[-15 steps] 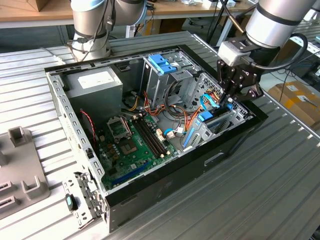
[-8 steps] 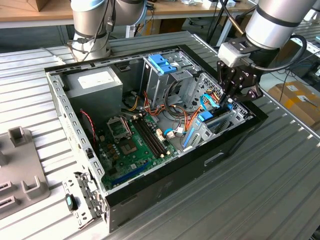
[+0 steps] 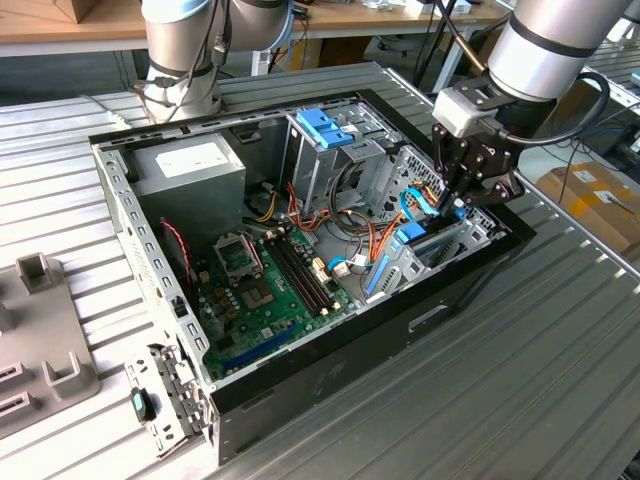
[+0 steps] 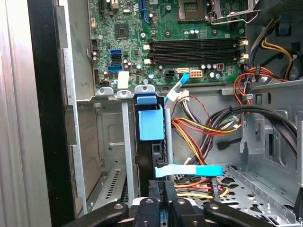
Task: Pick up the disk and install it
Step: 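Insert the second disk wire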
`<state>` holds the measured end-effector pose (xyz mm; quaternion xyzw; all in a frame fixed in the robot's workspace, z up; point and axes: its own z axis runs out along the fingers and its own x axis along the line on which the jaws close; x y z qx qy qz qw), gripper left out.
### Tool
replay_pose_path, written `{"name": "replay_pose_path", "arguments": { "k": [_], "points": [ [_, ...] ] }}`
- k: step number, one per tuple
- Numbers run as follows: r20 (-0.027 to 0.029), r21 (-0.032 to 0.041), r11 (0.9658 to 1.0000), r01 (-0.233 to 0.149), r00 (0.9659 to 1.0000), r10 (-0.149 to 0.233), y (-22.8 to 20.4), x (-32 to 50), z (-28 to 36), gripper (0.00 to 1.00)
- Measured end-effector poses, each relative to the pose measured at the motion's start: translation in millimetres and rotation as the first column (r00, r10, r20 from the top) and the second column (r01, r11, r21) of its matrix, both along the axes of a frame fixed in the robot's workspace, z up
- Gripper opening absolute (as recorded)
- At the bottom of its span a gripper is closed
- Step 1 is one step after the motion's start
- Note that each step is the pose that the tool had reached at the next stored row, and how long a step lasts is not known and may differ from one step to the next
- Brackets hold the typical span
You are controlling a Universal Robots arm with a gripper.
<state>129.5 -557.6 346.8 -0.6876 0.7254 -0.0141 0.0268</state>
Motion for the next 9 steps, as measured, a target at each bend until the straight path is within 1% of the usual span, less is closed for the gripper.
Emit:
{"name": "replay_pose_path", "arguments": {
  "k": [4, 7, 9],
  "points": [
    [0.0, 0.0, 1.0, 0.0, 1.0, 0.0, 0.0, 0.0, -2.2, 0.16],
    [0.0, 0.0001, 1.0, 0.0, 1.0, 0.0, 0.0, 0.0, -2.5, 0.16],
    [0.0, 0.001, 1.0, 0.0, 1.0, 0.0, 0.0, 0.0, -1.6, 0.16]
  ]
}}
